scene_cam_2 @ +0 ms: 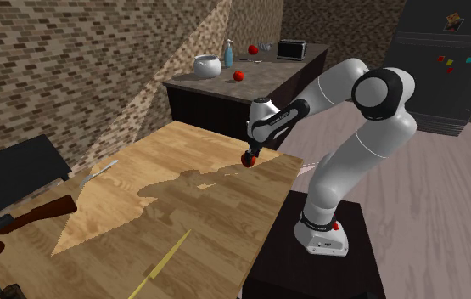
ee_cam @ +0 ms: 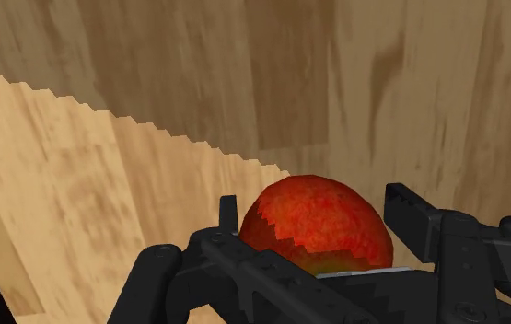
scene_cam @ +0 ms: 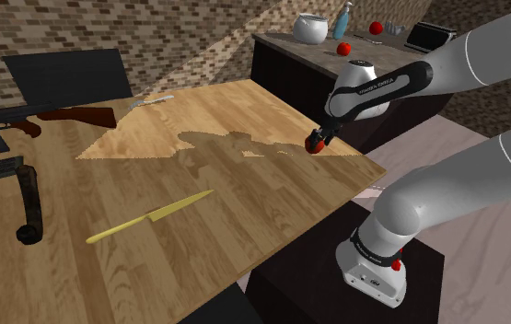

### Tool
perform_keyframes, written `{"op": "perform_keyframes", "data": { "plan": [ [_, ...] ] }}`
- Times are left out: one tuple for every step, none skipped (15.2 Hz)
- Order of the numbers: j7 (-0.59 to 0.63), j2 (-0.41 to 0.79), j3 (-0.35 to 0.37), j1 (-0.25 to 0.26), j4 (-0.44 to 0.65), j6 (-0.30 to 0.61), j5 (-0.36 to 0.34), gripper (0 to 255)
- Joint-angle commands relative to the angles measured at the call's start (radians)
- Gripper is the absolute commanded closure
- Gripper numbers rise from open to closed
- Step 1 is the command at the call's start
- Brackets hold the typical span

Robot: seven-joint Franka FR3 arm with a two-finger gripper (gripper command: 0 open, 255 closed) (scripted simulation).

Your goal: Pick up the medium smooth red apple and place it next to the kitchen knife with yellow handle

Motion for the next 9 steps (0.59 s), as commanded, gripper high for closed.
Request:
{"op": "perform_keyframes", "data": {
  "plan": [
    [0.000,0.001,0.000,0.000,-0.001,0.000,0.000,255],
    [0.000,0.001,0.000,0.000,0.000,0.000,0.000,255],
    [0.000,0.001,0.000,0.000,0.000,0.000,0.000,255],
    [0.000,0.001,0.000,0.000,0.000,0.000,0.000,255],
    [0.000,0.001,-0.001,0.000,0.000,0.000,0.000,255],
    [-0.001,0.001,-0.001,0.000,0.000,0.000,0.000,255],
    [0.000,0.002,0.000,0.000,0.000,0.001,0.000,255],
    [0.000,0.001,0.000,0.000,0.000,0.000,0.000,255],
    [0.001,-0.012,0.003,-0.001,0.005,-0.018,0.000,255]
  ]
}}
